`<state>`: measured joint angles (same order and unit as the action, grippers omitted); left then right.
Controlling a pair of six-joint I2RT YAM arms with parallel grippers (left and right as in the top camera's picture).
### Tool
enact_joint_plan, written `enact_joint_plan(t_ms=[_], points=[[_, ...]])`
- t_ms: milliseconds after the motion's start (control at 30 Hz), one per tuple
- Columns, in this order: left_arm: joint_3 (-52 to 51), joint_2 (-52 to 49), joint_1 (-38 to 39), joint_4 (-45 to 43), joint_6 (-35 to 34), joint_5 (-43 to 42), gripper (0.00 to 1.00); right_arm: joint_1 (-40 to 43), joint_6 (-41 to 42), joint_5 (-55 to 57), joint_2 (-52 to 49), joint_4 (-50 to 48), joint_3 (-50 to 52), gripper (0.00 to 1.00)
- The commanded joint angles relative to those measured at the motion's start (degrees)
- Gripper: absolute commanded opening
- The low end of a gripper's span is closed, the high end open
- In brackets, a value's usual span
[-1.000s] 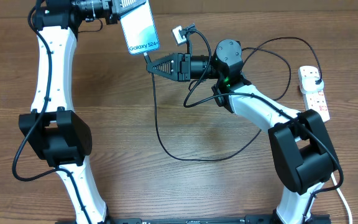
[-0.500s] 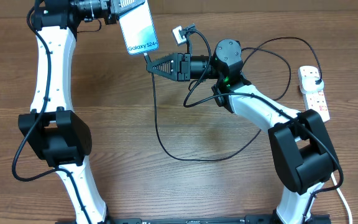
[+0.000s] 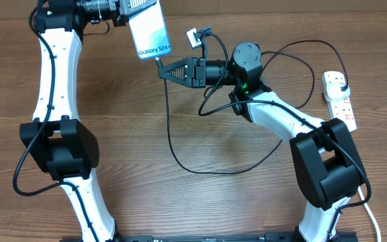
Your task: Plug charger to phone and switch on socket
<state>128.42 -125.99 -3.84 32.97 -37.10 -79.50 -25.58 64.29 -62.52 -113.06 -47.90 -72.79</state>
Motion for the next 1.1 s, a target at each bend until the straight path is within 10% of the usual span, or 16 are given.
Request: enact_joint_plan(t_ms=[0, 1067], points=[[1.07, 1.51, 0.28, 0.04, 1.38, -2.84, 0.04, 0.26, -0.24, 1.66, -0.44, -0.22, -0.87, 0.04], [1.07, 1.51, 1.68, 0.24, 3.02, -5.05, 0.04, 0.28, -0.22, 3.61, -0.44, -0.22, -0.87, 0.04]])
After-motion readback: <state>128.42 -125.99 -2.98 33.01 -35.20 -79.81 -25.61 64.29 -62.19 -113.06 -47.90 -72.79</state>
